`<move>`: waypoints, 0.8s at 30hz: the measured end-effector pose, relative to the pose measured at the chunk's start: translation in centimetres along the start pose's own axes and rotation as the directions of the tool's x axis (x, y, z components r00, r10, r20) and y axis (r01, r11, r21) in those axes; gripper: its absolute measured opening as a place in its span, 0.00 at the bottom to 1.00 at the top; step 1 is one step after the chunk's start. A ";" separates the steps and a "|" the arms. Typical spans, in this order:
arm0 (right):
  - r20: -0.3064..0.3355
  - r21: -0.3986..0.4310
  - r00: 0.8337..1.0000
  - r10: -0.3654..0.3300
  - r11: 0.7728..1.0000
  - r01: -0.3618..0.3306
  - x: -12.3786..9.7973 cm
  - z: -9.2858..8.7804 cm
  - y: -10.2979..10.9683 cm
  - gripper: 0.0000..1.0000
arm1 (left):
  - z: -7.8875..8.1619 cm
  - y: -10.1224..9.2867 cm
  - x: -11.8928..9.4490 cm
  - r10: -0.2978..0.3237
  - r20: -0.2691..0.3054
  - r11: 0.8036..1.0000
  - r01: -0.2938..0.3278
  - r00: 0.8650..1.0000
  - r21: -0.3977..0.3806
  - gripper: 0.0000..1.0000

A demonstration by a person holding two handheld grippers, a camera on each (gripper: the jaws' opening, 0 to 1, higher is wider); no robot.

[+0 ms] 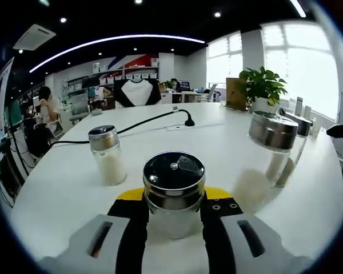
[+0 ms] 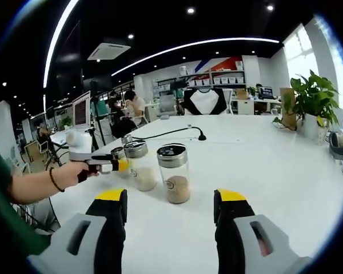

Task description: Rotate the seasoning bottle until the label or dispensing opening points toward the visible target arrow and the bottle remains upright within the marked orientation range

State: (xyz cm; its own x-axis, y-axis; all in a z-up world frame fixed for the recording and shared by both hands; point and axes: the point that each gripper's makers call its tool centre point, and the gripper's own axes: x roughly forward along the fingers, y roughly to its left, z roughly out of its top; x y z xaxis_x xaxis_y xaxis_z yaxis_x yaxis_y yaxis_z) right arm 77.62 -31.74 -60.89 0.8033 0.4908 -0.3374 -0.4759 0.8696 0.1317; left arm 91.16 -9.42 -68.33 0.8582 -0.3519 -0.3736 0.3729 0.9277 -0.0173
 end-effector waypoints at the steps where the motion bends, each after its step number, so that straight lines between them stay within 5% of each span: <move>1: 0.001 0.000 1.000 0.002 1.000 -0.002 0.0 0.0 0.0 0.62 | -0.1 -0.1 -0.2 0.000 0.001 1.000 0.000 1.000 -0.001 0.37; 9: -0.007 -0.082 1.000 -0.009 0.997 0.008 0.5 -0.2 0.3 0.64 | -0.6 -0.5 -1.4 0.012 -0.002 1.000 -0.012 1.000 -0.001 0.37; 24: -0.018 -0.039 1.000 0.020 0.999 -0.021 1.1 -0.7 1.1 0.63 | -0.7 -0.4 -1.6 0.015 0.022 1.000 -0.015 1.000 -0.003 0.37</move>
State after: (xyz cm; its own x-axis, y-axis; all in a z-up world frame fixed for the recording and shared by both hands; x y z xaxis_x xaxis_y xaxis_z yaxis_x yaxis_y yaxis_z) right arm 77.75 -30.30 -61.73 0.7872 0.5070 -0.3512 -0.5061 0.8564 0.1019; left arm 89.42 -9.13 -68.44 0.8715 -0.3404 -0.3530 0.3587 0.9333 -0.0145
